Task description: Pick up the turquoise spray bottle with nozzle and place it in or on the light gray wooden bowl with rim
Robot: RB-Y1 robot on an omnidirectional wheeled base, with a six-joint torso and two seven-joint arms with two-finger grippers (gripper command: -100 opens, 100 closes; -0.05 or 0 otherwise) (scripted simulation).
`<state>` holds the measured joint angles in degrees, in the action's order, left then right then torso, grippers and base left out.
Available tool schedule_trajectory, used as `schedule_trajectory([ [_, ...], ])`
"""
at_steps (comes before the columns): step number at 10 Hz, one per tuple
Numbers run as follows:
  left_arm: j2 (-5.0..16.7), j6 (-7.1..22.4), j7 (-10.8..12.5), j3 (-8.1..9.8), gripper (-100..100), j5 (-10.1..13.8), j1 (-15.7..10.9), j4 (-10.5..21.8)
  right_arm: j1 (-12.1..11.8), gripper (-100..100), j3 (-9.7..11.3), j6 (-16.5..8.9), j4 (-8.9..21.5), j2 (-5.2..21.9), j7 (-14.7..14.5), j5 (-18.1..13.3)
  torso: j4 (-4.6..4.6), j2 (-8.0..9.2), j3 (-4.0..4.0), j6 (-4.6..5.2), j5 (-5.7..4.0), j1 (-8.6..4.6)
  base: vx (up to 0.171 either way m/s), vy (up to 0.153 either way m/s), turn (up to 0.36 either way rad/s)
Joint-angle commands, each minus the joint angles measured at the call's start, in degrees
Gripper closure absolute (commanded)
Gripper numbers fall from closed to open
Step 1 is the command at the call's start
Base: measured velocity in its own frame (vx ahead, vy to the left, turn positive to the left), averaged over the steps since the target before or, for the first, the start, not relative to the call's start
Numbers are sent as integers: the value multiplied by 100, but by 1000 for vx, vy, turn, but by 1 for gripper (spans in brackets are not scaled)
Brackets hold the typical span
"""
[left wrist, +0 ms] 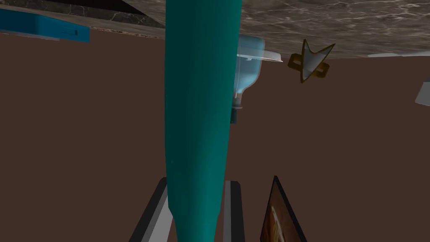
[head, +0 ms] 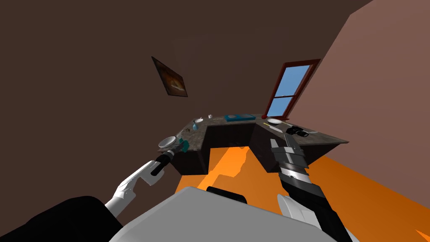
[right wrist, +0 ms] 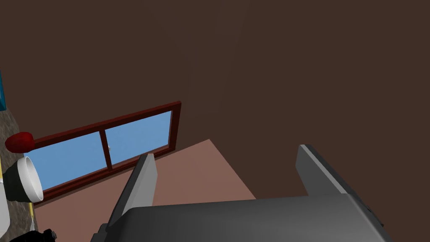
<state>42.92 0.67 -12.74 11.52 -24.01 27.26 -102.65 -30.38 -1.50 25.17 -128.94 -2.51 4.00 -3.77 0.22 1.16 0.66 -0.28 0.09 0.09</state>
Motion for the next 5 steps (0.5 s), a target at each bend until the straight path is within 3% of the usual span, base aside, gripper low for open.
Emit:
schedule_trajectory([
  [1,229,55,189,-51,100,92,18,-112,0,0,0,0,0,0,0,0,0,0,0,0,0,0,-203,-13,160],
  [3,450,99,344,-78,100,179,65,-230,0,0,0,0,0,0,0,0,0,-5,-2,2,-2,-5,-184,21,115],
  [5,686,152,470,-19,100,276,216,-381,-1,0,-1,0,0,1,0,0,-2,-24,-12,1,0,17,-117,100,99],
])
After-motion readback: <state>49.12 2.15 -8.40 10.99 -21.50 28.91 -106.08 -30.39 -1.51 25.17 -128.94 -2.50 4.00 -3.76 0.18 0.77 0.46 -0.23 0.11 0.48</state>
